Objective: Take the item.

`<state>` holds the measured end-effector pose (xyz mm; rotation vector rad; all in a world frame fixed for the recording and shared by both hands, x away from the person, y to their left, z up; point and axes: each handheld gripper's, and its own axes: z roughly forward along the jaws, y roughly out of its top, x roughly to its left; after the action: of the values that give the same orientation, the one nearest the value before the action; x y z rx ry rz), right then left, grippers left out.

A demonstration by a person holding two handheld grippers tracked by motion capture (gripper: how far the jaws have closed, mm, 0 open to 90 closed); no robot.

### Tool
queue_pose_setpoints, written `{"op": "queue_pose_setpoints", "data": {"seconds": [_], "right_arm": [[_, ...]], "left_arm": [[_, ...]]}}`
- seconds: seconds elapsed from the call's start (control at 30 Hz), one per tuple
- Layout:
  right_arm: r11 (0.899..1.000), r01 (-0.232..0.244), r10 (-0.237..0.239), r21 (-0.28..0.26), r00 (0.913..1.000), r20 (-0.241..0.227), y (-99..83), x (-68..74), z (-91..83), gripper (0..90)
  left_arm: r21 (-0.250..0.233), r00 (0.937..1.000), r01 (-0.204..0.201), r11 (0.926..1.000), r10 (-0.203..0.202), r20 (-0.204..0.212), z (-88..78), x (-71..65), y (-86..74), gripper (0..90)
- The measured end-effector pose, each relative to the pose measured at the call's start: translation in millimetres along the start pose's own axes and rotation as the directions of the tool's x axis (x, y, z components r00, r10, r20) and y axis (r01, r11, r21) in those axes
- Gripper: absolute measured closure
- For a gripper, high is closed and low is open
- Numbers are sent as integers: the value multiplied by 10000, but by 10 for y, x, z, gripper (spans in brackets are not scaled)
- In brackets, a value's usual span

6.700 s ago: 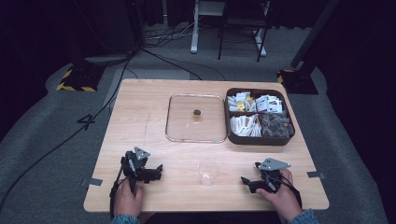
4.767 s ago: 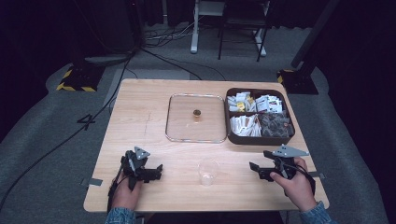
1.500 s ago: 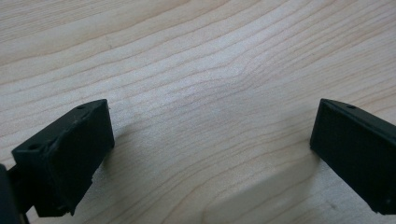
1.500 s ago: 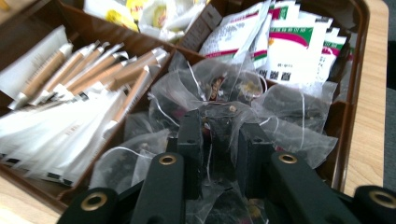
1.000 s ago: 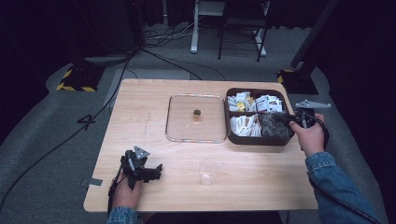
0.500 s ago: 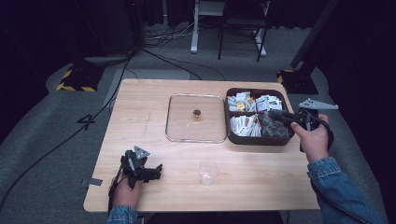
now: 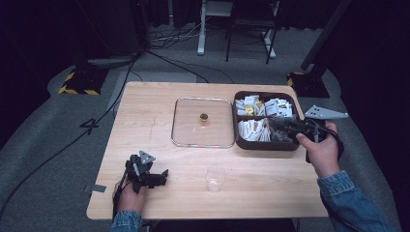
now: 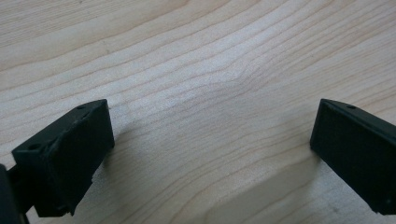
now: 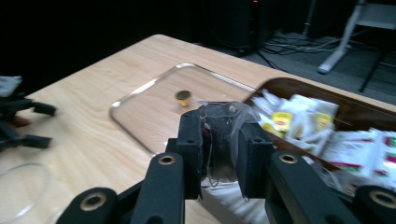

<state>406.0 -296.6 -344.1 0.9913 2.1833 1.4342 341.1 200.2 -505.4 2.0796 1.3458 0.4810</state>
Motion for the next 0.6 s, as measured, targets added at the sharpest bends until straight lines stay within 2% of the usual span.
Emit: {"op": "queue_pose_setpoints", "data": {"seconds": [0.27, 0.6], "right_arm": [[9992, 403, -405, -40, 9947, -946, 82, 303, 31, 742], [9945, 1044, -1033, -38, 9769, -1871, 133, 671, 91, 741]], "left_arm": [[10, 10000, 3, 10000, -3, -1, -1, -1, -1, 0], [7, 10000, 13, 10000, -13, 13, 0, -1, 0, 0]]}}
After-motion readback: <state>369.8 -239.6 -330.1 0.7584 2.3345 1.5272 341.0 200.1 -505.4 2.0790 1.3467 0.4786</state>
